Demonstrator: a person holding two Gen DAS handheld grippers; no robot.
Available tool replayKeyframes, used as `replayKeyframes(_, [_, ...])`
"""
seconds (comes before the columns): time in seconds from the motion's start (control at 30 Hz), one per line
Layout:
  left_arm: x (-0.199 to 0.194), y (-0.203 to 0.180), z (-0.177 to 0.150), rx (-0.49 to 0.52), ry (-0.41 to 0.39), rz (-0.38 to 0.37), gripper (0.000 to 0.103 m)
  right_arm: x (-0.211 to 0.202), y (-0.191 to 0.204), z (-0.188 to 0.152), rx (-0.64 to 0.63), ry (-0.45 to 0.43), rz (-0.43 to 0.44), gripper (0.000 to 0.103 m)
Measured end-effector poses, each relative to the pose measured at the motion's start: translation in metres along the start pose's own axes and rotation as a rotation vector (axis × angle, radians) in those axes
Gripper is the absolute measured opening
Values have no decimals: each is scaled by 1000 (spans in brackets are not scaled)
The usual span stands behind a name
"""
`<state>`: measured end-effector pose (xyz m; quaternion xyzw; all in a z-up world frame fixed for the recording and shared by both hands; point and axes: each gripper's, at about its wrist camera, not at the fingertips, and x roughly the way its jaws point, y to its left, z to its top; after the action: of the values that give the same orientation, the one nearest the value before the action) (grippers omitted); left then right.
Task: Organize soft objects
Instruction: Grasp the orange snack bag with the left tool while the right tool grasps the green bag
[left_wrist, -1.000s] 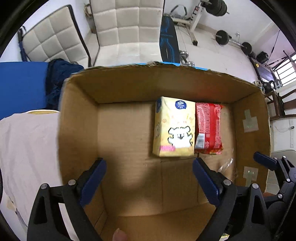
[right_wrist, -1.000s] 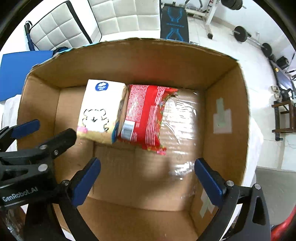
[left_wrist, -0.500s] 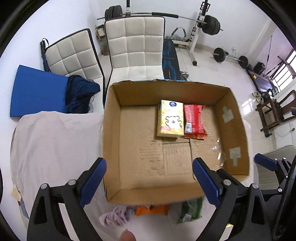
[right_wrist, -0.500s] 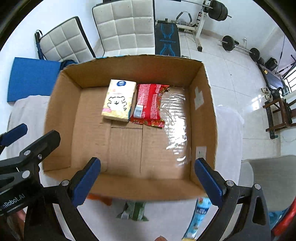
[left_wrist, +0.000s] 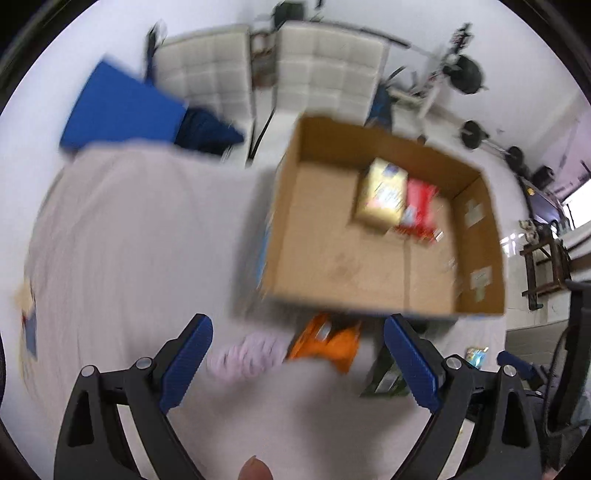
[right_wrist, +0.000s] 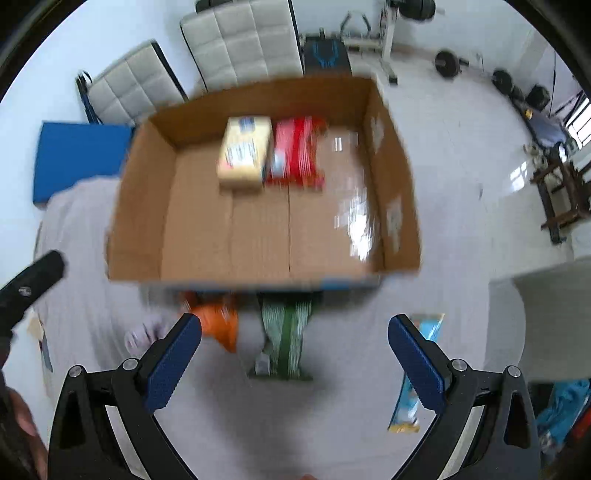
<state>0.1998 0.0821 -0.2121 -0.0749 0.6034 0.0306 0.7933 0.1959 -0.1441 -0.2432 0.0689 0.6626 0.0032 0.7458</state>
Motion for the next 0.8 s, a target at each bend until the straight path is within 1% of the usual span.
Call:
replayKeyframes(0.07, [21,12,-14,-37,55,16,95,28,-2,-11,8,54,0,103])
replayKeyframes(0.1, [34,18,-23,-54,95,17,95,41,-3,-15,15,74,0,103])
replayKeyframes(0.17, [54,26,-38,-89,148,17,95,67,-4,-21,33,113,5,102])
replayKeyframes(0.2, [59,28,-43,-103,160,20,95,78,-4,-23,45,132,10,100])
replayKeyframes(0.27, [73,37,-53,-167,194,11,95,98,-4,-25,67,163,22,95])
replayKeyframes(0.37, [92,46,-65,-290,248,-56,95,118,-4,-27,87,184,23,86])
replayKeyframes(0.43, [103,47,-70,-336,278,-101,95,131,-3,-30,91,206,30,72])
replayKeyframes(0.47, [109,45,-72,-356,293,-126,95,134,-3,-31,92,218,35,67])
replayKeyframes(0.5, [114,43,-74,-372,304,-147,95,136,-2,-32,89,224,29,54])
replayKeyframes(0.53, [120,39,-76,-398,314,-182,95,136,-2,-33,82,223,16,49])
replayKeyframes(0.63, [132,32,-72,-454,330,-245,95,130,-9,-37,81,219,-14,43])
replayKeyframes(0.7, [143,21,-69,-496,335,-282,95,127,-20,-39,105,225,-9,43])
replayKeyframes(0.8, [156,4,-63,-519,339,-301,95,126,-36,-46,129,224,-12,43])
